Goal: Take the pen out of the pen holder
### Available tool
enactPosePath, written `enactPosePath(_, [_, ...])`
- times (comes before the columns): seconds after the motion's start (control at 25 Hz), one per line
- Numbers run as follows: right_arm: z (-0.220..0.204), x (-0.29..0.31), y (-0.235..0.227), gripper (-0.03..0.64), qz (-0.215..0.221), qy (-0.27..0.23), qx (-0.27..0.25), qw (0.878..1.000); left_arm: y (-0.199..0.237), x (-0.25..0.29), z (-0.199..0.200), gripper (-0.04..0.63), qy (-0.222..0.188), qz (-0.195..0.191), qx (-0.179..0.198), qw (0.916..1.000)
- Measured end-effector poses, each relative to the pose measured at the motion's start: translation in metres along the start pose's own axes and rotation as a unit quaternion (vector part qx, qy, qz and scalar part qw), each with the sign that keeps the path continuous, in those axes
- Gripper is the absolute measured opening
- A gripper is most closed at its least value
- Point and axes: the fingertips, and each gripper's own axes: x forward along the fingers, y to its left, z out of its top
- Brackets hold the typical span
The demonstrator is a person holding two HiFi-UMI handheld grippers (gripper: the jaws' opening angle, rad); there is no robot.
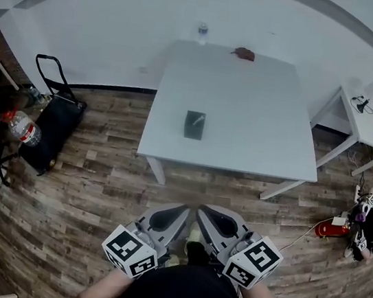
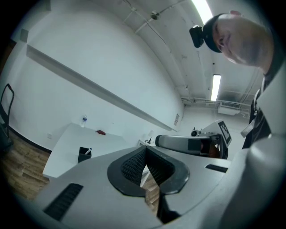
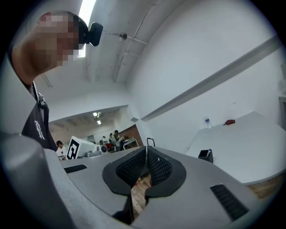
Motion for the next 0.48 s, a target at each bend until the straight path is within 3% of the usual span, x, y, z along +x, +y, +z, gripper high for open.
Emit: enactPosePath(0.48, [0.028, 0.058, -0.099, 0.015, 0.046, 0.029, 0.0, 0.999, 0.071, 0.086, 0.03, 0.006, -0.002, 0.053, 0.016, 0.9985])
